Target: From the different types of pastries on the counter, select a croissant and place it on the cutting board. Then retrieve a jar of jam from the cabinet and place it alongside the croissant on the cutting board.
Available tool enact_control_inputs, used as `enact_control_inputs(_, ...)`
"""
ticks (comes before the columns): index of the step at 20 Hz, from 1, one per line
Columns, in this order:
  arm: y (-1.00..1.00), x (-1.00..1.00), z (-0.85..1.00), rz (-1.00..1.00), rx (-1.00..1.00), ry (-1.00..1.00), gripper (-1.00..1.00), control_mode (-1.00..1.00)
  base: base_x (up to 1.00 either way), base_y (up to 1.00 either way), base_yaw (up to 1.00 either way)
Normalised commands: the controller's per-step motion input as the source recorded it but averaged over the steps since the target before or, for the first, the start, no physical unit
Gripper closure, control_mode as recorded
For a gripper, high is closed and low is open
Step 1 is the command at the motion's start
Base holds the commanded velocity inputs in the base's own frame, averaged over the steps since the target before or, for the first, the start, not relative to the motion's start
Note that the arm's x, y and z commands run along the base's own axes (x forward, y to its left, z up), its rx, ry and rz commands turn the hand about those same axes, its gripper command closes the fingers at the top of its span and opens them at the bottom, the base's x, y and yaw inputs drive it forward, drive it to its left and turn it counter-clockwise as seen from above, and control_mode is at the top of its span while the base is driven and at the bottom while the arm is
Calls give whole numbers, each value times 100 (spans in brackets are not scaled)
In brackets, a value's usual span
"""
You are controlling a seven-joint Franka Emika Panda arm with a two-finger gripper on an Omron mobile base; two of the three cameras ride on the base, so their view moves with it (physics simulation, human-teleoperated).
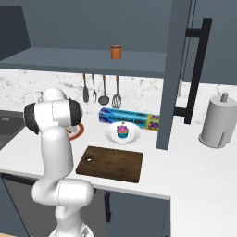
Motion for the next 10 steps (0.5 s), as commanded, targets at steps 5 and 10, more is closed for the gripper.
enact_control_inputs(5, 0, -1, 62, 0, 0, 1, 100, -100, 0, 0, 0)
enact_control_inputs(10, -19, -8, 92, 0, 0, -1, 100, -100, 0, 0, 0)
